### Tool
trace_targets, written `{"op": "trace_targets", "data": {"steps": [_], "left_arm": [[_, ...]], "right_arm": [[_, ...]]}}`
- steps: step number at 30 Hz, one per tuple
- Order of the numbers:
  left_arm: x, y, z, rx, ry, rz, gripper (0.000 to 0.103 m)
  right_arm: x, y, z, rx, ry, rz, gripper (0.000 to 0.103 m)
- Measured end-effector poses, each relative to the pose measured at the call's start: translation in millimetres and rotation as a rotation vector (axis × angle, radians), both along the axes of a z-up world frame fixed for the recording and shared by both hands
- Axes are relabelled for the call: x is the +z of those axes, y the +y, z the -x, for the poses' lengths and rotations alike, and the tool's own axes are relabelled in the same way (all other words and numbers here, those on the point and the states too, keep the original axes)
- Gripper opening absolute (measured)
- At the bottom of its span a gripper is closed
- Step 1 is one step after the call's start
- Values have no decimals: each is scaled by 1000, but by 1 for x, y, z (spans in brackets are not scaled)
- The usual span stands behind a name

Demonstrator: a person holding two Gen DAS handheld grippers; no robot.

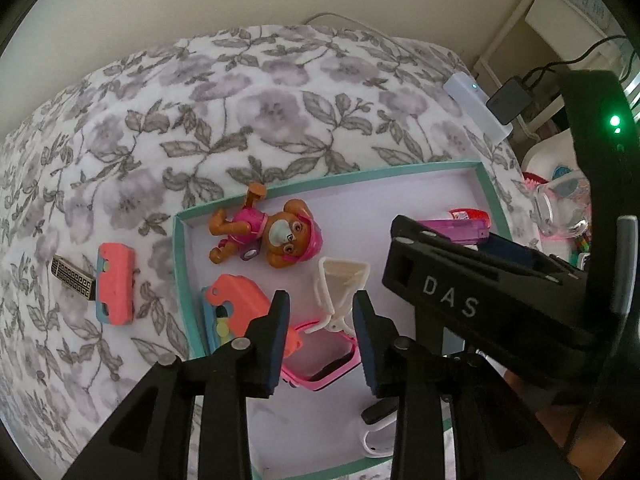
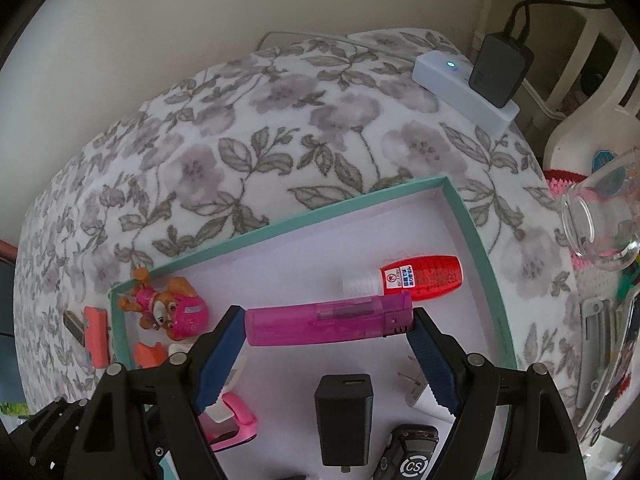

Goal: Organize rigid objects
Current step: 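Carry the lighter into the tray with the right tool while the left tool drops the white clip there, then move the right tool to the pink-blue toy block while the left tool moves to the metal bar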

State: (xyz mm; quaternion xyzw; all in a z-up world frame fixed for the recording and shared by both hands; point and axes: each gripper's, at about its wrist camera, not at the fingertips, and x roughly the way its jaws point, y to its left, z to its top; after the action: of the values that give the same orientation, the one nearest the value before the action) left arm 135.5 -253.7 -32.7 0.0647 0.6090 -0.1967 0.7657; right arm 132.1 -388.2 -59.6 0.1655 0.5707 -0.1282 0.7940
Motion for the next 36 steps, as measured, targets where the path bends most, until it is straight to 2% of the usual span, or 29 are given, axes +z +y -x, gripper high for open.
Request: {"op": "trace_targets", "data": {"steps": [3, 9, 13, 16, 18, 26, 28, 32, 35, 36], "left_arm": [[5, 2, -2, 4, -7, 9, 43], [13, 10, -6, 35, -28, 15, 48], [16, 19, -11, 67, -42, 11, 55], [16, 30, -17, 109, -50, 0, 59], [15, 37, -21, 137, -56, -13, 70], [16, 70, -38, 258, -75, -35, 75], [16, 78, -42, 281, -77, -37, 81], [16, 105, -52, 359, -74, -31, 82], [13, 132, -60, 432, -68, -35, 96], [12, 142, -63, 457, -68, -36, 96]], "right_arm": [[3, 2, 0, 3, -9, 5, 88], [8, 1, -1, -1, -19, 19, 96], [13, -1, -1, -15, -38, 6, 97], [15, -3, 0, -29, -54, -6, 103], [16, -3, 0, -37, -58, -3, 103], [15, 2, -3, -33, -63, -14, 103], [16, 7, -5, -19, -66, -7, 103], [17, 27, -12, 31, -71, 15, 103], [17, 44, -16, 76, -77, 7, 103], [17, 49, -17, 88, -79, 8, 103]]}}
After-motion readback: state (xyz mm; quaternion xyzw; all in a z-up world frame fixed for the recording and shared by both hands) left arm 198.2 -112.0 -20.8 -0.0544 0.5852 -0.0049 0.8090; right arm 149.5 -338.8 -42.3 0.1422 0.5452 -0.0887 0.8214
